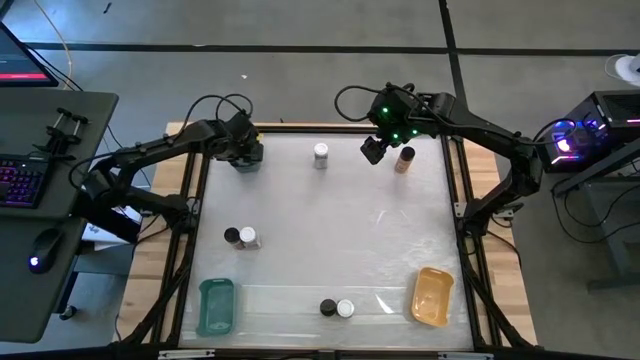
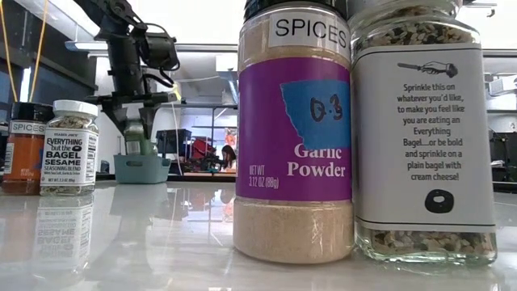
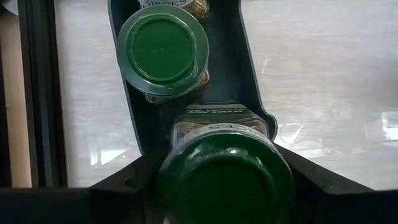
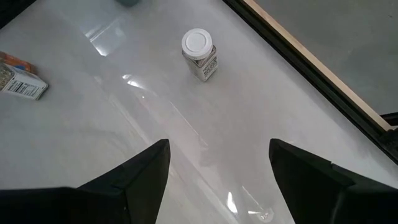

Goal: Sort spices by type
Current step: Put the green seasoning bottle into the blue bin

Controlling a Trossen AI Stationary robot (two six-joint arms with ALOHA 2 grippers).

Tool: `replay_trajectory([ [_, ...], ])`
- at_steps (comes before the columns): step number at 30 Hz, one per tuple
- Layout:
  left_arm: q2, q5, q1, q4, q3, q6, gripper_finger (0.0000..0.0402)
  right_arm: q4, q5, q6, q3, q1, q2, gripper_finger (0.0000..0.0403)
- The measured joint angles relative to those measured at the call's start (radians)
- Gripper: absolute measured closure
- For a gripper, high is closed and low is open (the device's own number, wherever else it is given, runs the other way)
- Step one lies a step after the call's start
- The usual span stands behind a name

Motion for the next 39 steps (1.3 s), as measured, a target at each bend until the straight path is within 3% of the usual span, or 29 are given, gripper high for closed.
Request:
replay_trajectory([
  [39, -0.008, 0.046, 0.02, -0.002, 0.001, -0.007, 0.0183, 0.0, -0.046, 0.007, 0.0, 0.001, 0.0, 0.0132],
])
